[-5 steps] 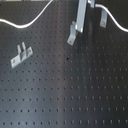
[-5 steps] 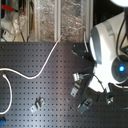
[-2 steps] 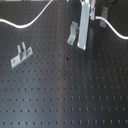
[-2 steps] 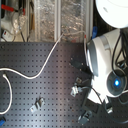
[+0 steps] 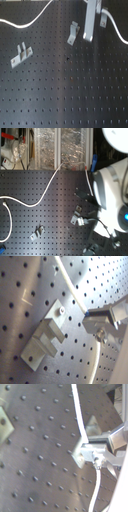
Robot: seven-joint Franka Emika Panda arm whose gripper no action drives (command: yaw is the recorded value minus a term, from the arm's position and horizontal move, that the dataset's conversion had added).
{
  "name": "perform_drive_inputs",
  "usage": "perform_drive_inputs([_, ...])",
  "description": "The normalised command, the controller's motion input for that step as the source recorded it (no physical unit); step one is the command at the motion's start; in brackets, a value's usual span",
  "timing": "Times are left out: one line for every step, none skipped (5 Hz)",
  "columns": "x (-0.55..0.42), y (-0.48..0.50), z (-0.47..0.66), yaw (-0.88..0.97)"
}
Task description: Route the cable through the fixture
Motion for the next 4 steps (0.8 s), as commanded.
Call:
perform_drive_inputs([0.387, -0.177, 0.01, 0.00])
perform_drive_inputs([0.275, -0.203, 0.18, -0.03])
perform_drive_inputs([0.124, -0.115, 0.35, -0.11])
perform_drive_inputs([-0.056, -0.491, 0.10, 0.00])
